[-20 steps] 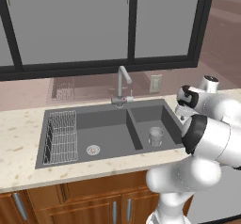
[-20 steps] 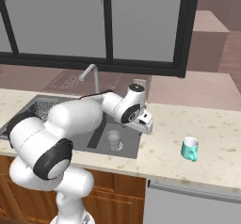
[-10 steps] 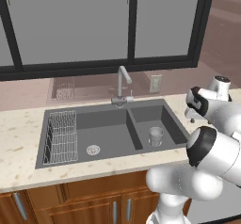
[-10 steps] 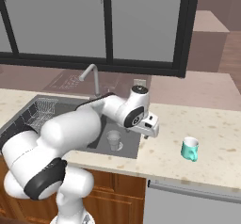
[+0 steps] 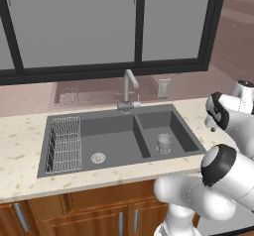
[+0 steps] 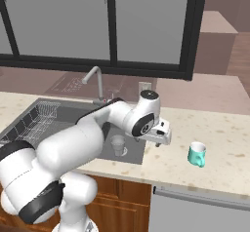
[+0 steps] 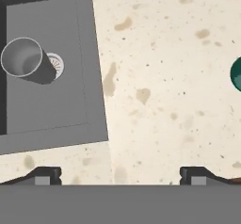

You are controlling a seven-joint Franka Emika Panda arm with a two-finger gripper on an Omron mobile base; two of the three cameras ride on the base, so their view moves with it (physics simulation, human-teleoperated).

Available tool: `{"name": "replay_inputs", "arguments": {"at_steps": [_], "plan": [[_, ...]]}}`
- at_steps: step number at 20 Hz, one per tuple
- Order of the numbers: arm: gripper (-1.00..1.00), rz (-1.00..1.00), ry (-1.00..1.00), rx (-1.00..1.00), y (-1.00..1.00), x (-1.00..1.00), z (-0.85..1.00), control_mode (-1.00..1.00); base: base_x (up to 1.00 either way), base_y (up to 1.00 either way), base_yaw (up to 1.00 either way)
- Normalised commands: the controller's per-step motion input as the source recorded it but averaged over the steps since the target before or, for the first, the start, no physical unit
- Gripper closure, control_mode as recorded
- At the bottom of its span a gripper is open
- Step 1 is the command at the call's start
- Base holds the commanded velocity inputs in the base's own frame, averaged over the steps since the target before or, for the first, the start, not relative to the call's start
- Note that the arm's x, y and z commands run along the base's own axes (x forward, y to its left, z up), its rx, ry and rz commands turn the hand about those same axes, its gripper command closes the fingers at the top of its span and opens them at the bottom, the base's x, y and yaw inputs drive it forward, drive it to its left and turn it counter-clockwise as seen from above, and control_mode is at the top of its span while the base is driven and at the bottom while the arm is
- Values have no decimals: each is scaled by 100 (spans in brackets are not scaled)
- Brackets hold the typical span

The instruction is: Move any existing items from the left basin to the right basin for drying. Then move the mug from the counter to the left basin of the sink for washing.

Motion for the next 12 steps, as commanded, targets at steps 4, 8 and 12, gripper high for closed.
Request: {"name": "replay_inputs", "arguments": {"at_steps": [4, 8, 12], "plan": [[-100, 7, 0, -3, -23, -25, 19, -100, 0, 0, 0], [-100, 6, 0, -3, -26, -26, 17, -100, 0, 0, 0], [-100, 4, -1, -2, -34, -28, 12, -100, 0, 0, 0]]}}
